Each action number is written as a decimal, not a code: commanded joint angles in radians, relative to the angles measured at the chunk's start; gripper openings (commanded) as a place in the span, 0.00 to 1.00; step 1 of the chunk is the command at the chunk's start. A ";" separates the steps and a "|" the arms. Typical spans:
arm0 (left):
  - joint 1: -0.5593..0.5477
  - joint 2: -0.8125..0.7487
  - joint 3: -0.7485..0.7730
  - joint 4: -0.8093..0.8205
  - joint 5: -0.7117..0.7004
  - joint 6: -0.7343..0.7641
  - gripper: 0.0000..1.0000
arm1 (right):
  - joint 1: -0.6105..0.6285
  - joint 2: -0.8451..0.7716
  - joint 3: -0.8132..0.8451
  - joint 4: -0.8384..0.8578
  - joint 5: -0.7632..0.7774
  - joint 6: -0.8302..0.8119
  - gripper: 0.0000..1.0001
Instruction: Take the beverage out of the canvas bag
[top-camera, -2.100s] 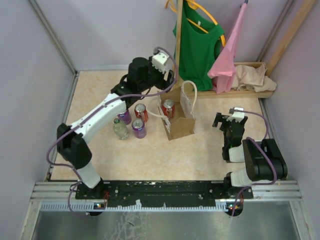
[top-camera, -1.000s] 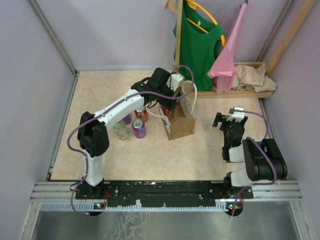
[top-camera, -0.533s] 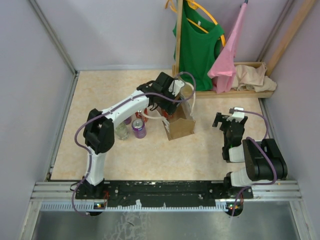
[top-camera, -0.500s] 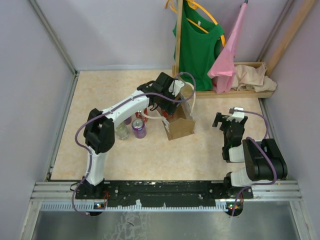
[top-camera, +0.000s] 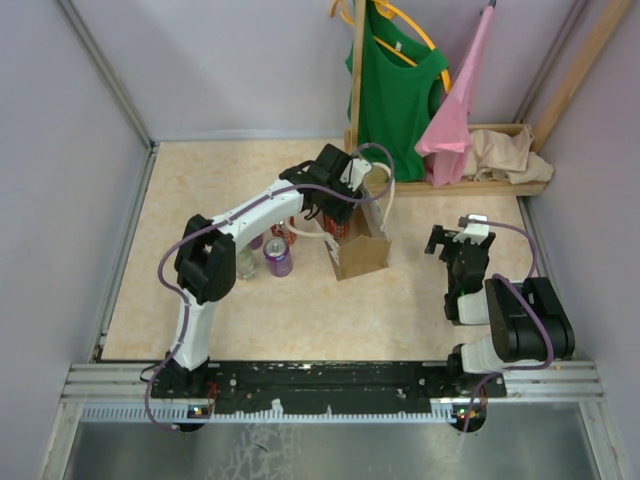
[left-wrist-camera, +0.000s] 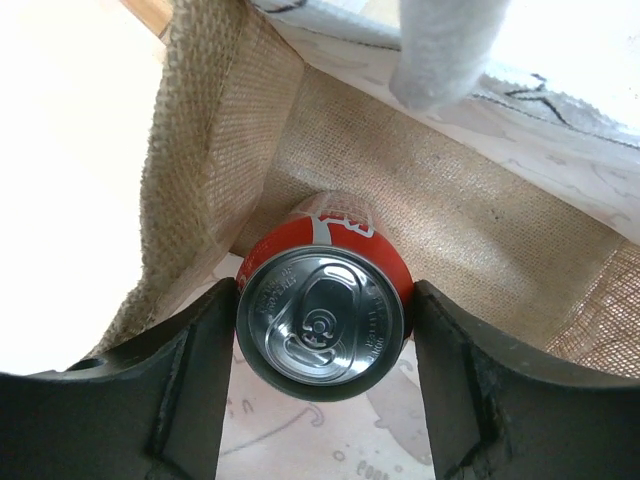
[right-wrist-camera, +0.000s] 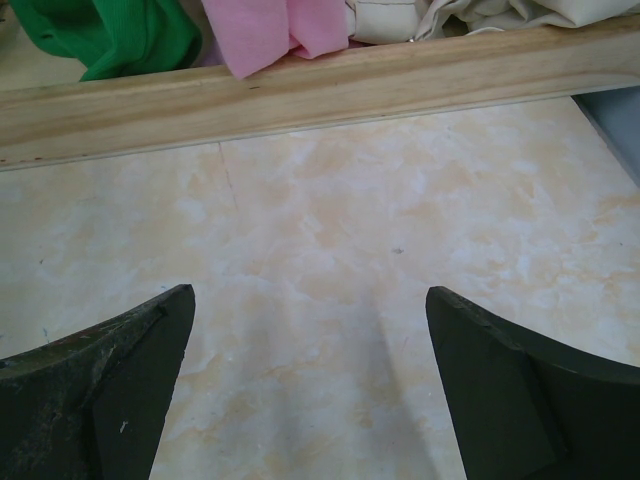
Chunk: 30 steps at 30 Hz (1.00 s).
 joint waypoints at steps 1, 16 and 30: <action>-0.005 0.041 0.021 -0.020 0.002 -0.007 0.60 | -0.002 -0.001 0.021 0.050 0.002 0.001 0.99; -0.004 0.037 0.025 -0.018 -0.016 0.001 0.00 | -0.002 -0.001 0.022 0.050 0.002 0.000 0.99; -0.006 -0.102 0.315 -0.088 0.071 0.115 0.00 | -0.002 -0.001 0.022 0.050 0.002 0.001 0.99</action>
